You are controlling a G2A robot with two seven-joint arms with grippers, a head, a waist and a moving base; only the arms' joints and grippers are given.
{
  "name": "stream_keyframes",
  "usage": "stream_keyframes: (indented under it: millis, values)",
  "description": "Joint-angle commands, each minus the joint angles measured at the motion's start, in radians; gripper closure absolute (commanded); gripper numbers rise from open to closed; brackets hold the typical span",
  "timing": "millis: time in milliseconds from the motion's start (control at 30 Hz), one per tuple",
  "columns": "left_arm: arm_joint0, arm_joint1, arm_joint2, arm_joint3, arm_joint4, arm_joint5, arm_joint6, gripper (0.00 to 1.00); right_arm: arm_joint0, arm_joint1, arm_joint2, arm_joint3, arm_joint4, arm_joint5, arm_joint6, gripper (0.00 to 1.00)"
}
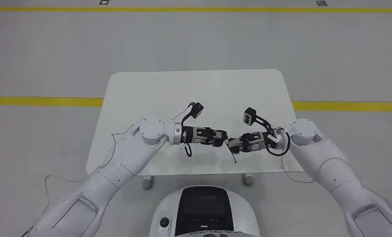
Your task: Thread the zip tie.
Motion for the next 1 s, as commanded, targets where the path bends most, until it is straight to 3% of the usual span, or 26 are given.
stream_keyframes:
  millis: [0, 967]
  values:
    - [-0.001, 0.000, 0.003, 0.001, 0.000, -0.001, -0.001, 0.79, 0.000, -0.001, 0.000, 0.003, -0.001, 0.001, 0.000, 1.00]
    - [-0.021, 0.004, 0.031, 0.008, 0.003, 0.004, -0.011, 0.86, 0.019, -0.024, -0.004, 0.046, -0.007, 0.008, 0.000, 1.00]
